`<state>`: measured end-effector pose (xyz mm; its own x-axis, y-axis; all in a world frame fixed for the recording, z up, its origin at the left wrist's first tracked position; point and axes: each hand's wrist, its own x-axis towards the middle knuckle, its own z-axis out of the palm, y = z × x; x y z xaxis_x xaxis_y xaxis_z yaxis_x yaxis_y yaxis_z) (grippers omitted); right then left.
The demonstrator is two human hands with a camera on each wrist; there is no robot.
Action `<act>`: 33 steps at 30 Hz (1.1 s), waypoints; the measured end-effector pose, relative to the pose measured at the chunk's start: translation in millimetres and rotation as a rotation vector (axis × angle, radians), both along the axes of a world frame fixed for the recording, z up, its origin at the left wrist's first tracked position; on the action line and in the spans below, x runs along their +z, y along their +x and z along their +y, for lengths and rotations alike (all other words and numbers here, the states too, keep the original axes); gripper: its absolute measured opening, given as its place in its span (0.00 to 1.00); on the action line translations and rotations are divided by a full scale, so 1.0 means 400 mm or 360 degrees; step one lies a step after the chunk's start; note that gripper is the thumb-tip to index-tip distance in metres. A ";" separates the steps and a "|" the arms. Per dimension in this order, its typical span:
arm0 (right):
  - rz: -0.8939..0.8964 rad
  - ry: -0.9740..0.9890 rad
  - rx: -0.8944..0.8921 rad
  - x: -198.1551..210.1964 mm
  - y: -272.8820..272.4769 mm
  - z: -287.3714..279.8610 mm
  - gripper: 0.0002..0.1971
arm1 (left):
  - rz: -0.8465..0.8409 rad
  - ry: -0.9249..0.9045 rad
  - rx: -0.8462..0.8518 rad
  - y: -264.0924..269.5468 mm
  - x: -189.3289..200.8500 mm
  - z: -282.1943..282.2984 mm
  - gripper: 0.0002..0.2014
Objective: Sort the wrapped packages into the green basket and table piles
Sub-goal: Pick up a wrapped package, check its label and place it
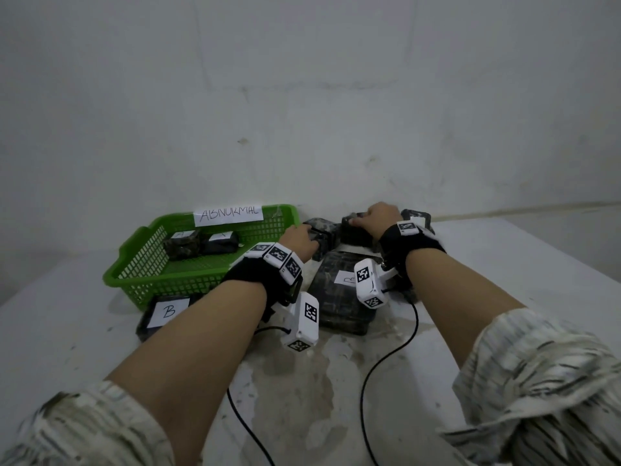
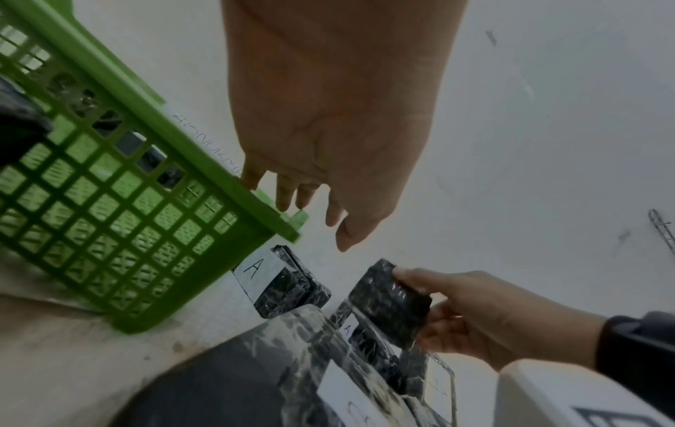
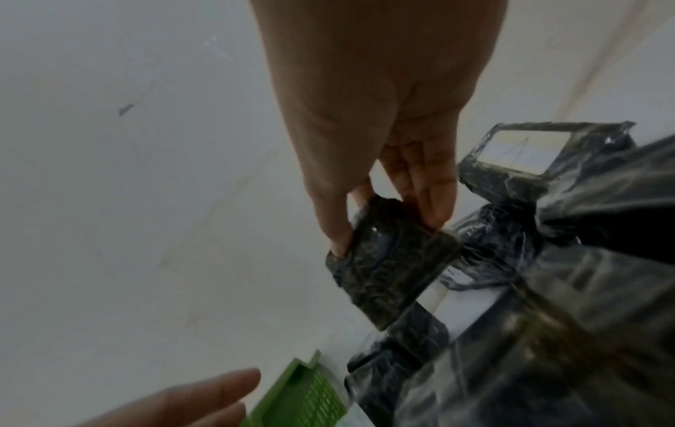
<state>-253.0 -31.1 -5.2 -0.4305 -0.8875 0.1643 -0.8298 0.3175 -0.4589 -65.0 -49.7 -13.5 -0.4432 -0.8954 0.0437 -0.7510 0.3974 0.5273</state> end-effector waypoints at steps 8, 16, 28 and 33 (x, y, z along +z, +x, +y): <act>-0.0818 -0.0613 0.0245 0.094 0.051 0.085 0.20 | 0.0202 -0.0176 -0.0134 0.033 0.069 0.048 0.34; -0.1026 -0.0175 0.0371 0.117 0.153 0.129 0.22 | 0.0695 0.0169 -0.0367 0.100 0.096 0.103 0.34; -0.1614 -0.0235 0.0880 0.041 0.313 0.135 0.15 | 0.0784 0.0200 -0.0363 0.248 0.123 0.081 0.34; -0.1834 -0.0433 0.0790 0.011 0.370 0.138 0.15 | 0.1081 0.0122 -0.0181 0.273 0.097 0.088 0.30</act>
